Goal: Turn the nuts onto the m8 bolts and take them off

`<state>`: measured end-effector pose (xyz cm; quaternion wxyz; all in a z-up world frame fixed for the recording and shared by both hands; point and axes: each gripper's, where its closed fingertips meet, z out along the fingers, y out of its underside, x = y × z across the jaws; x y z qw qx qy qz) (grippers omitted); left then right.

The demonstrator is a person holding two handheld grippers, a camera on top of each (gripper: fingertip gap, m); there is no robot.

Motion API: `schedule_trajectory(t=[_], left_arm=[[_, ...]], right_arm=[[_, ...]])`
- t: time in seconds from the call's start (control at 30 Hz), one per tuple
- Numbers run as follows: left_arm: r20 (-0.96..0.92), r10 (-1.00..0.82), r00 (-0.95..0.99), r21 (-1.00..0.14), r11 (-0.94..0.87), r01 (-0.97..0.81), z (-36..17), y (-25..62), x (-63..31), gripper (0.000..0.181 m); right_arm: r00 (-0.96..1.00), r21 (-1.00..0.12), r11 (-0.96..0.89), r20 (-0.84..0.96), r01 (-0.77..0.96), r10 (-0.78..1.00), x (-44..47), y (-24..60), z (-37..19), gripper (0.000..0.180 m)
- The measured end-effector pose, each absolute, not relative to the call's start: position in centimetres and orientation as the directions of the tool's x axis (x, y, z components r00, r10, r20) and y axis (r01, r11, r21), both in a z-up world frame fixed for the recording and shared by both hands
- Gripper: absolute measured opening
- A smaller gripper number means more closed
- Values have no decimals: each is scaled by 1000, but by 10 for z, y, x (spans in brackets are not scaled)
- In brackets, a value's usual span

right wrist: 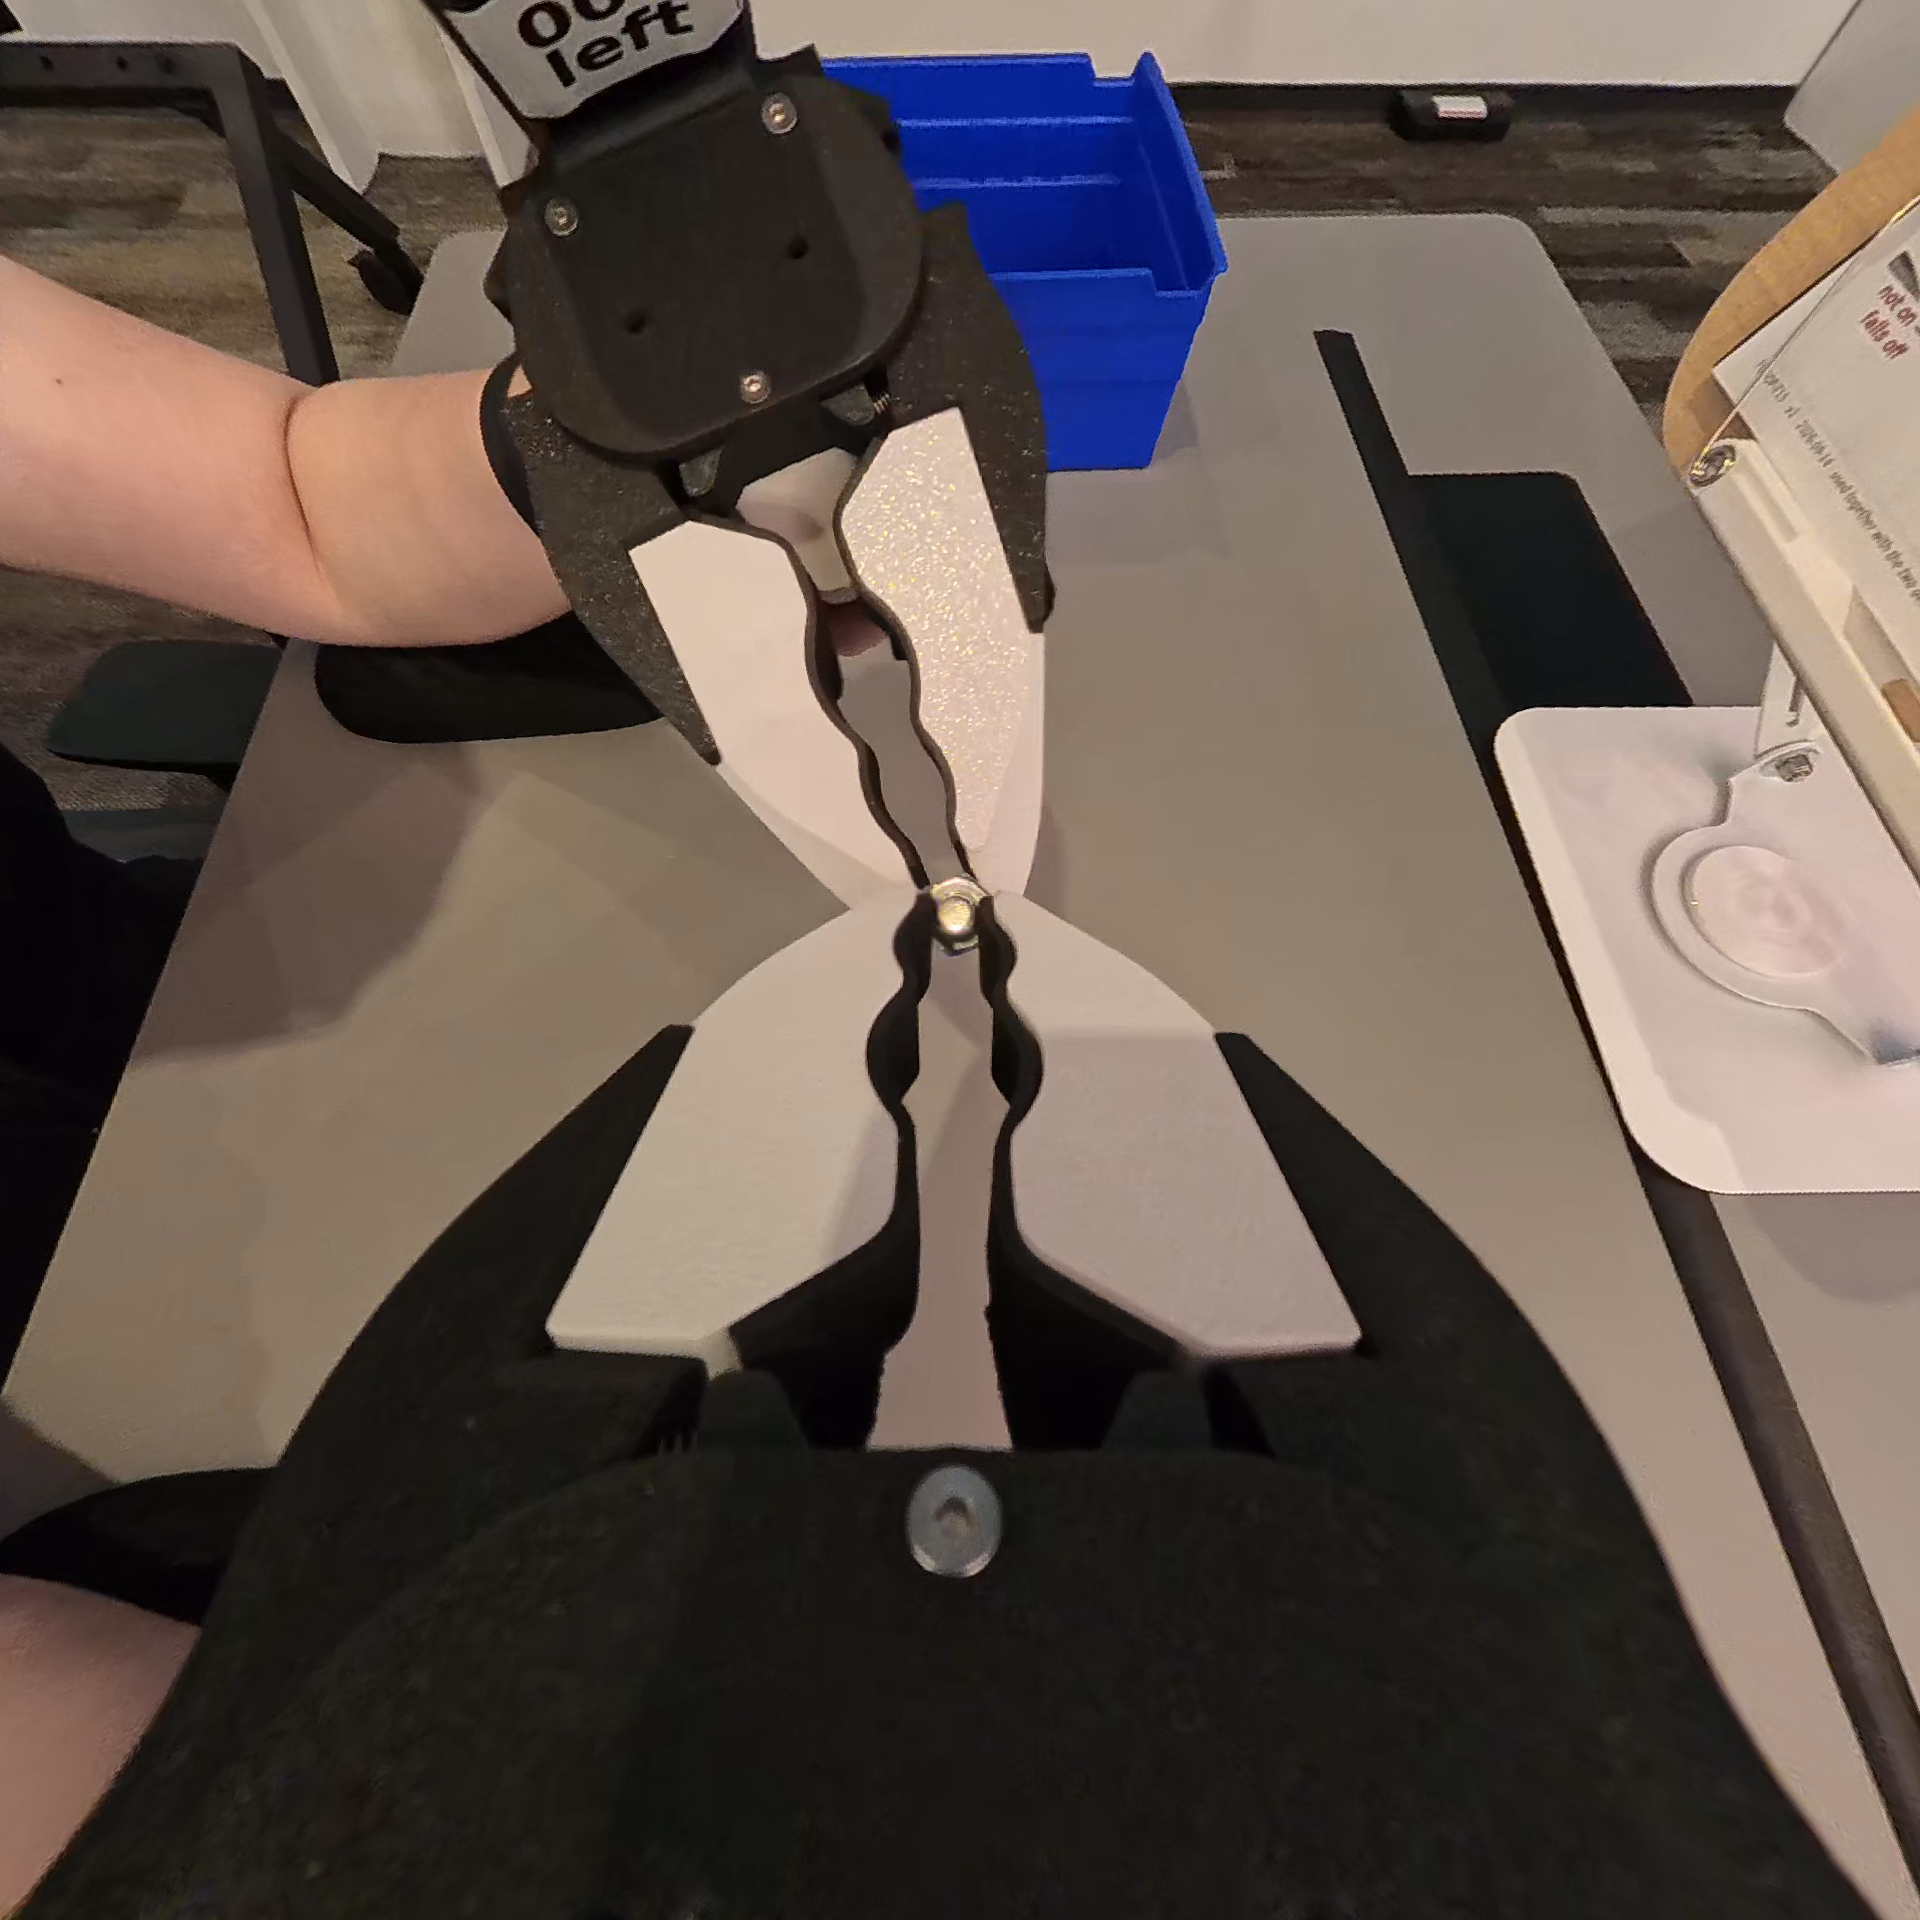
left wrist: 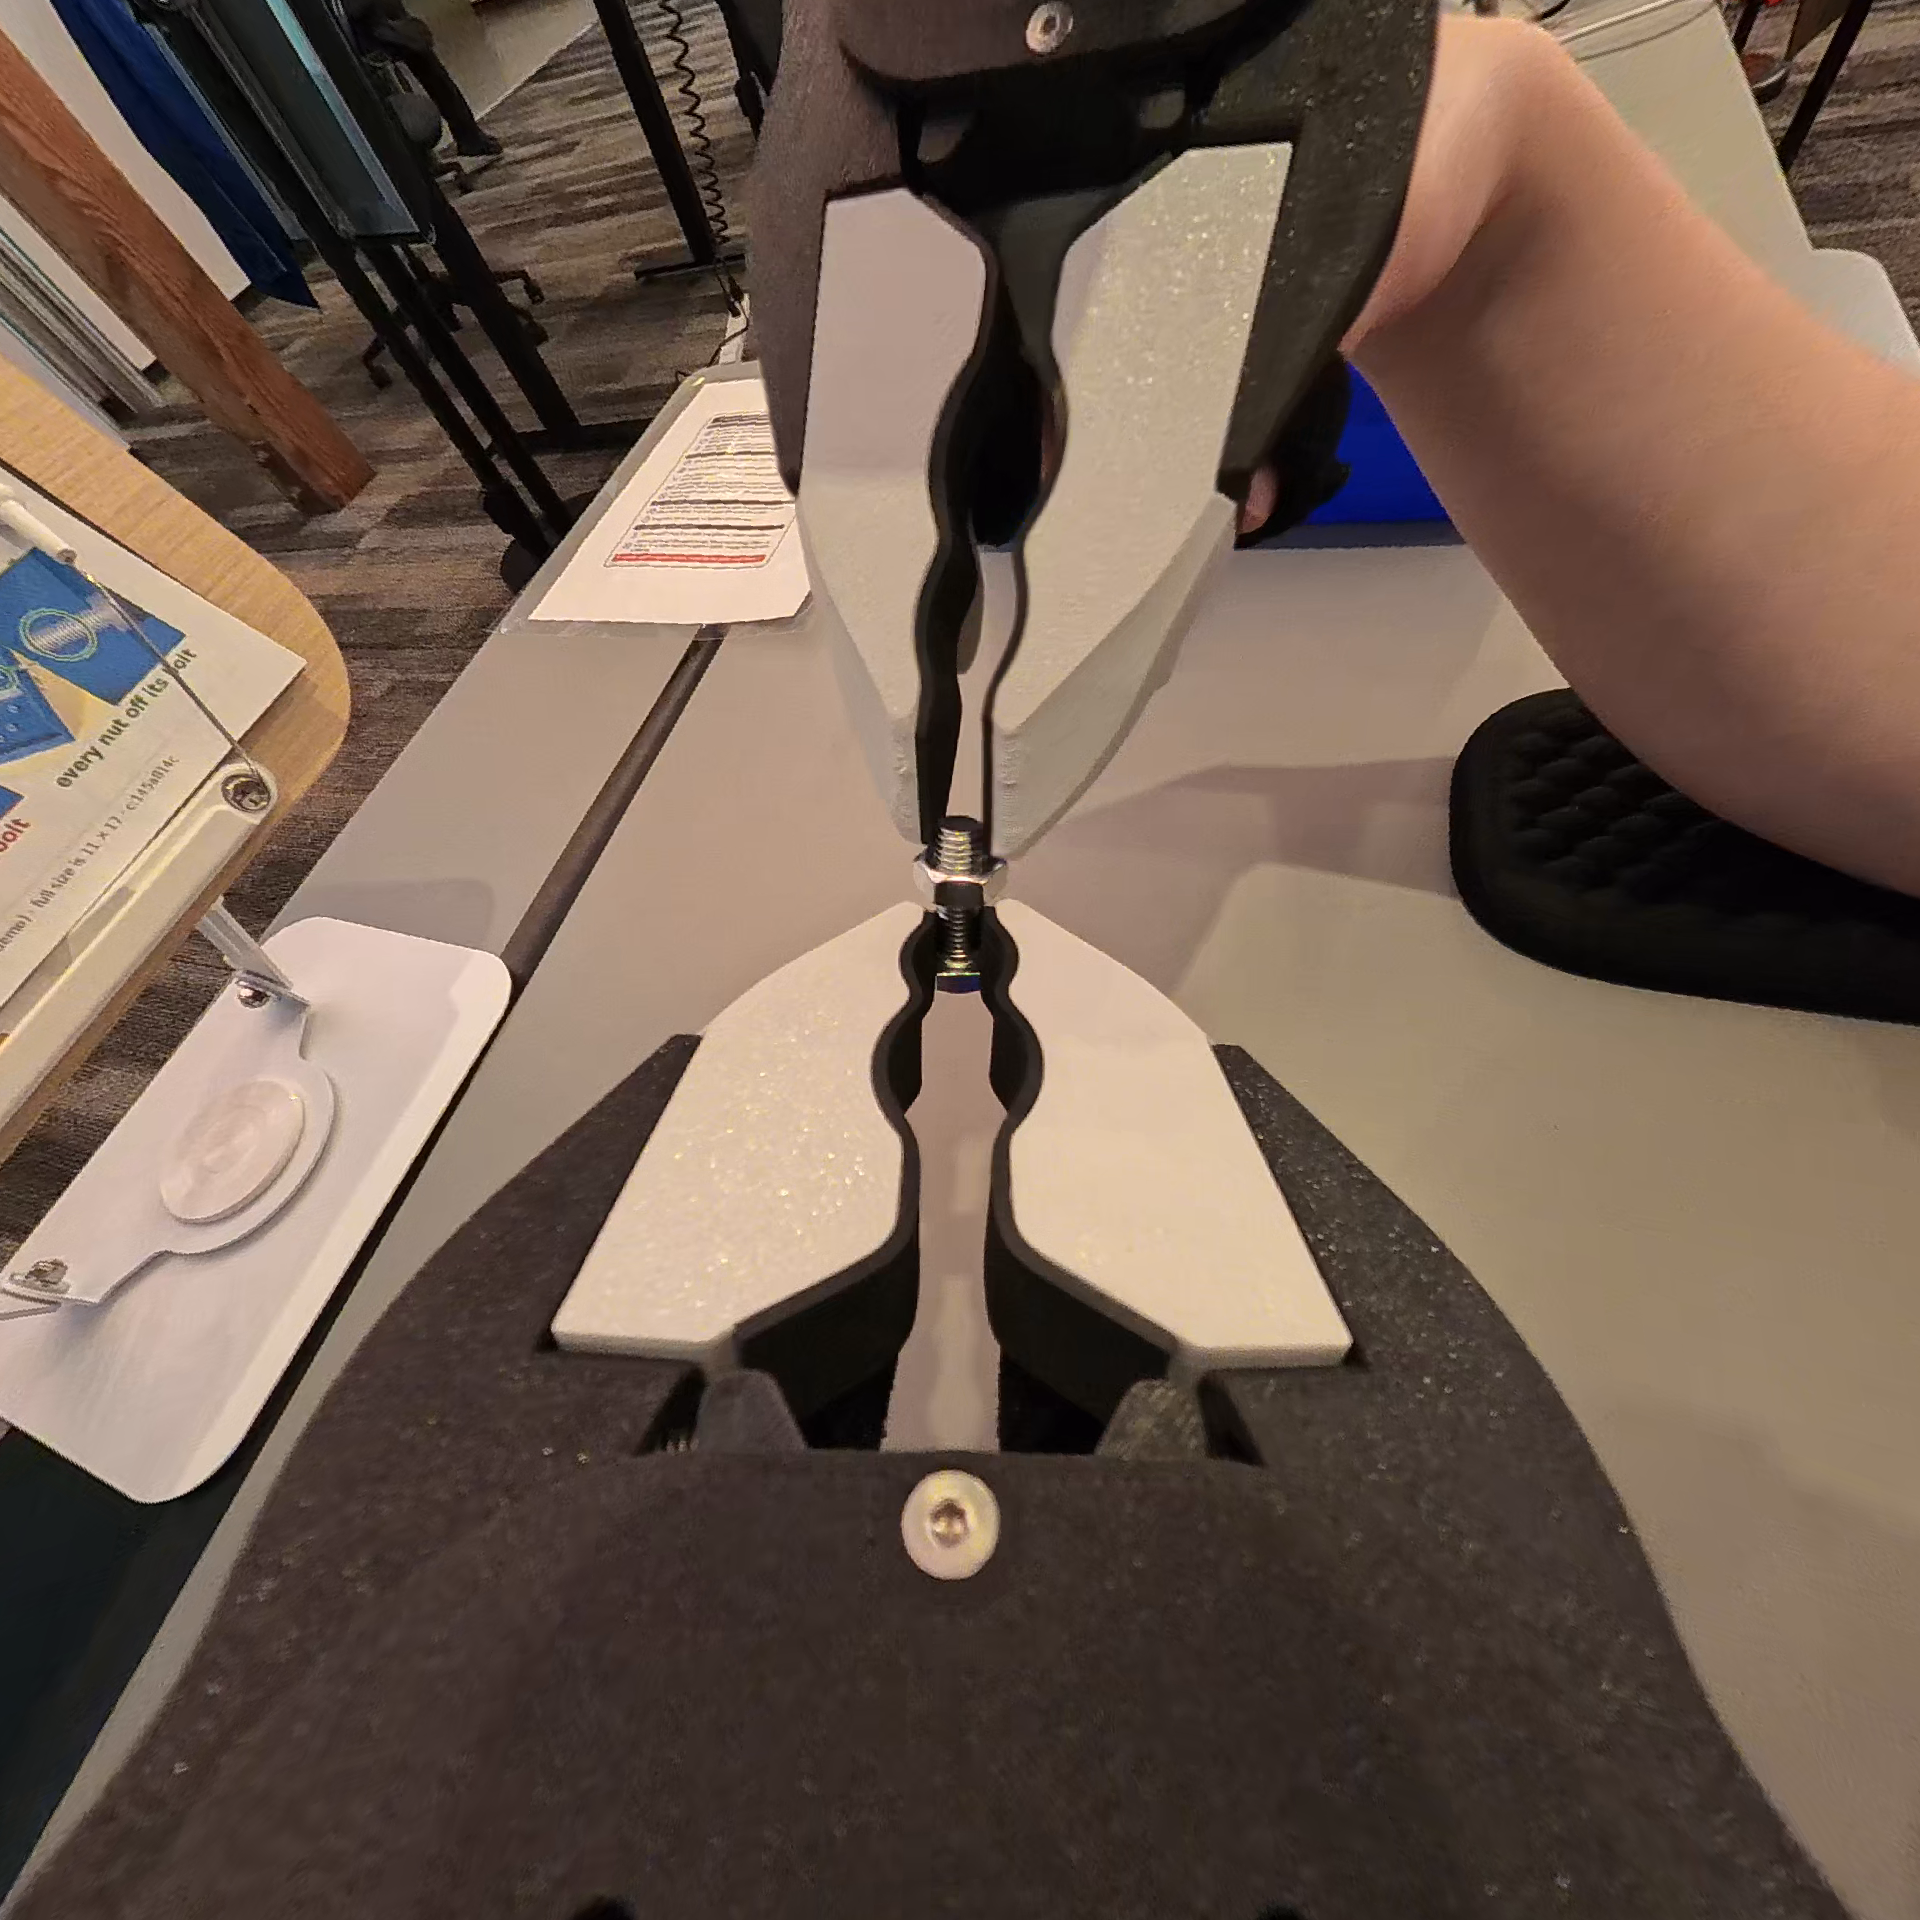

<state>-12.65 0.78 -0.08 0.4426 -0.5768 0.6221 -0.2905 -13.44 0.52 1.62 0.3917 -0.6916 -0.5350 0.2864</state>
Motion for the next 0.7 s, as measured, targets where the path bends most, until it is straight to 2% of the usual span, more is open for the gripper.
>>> schedule_trajectory(t=[0.43, 0.53, 0.7], left_arm=[[-183, -981, 59, -883, 138, -448, -1, 8, -127, 7], [-172, -983, 65, -891, 127, -437, 1, 8, -126, 20], [-168, -984, 52, -888, 128, -442, -3, 6, -125, 26]], right_arm=[[268, -820, -63, 112, 569, 957, -135, 8, 16, 7], [284, -823, -70, 114, 564, 952, -133, 11, 16, 7], [291, -816, -90, 99, 571, 952, -131, 12, 13, 7]])
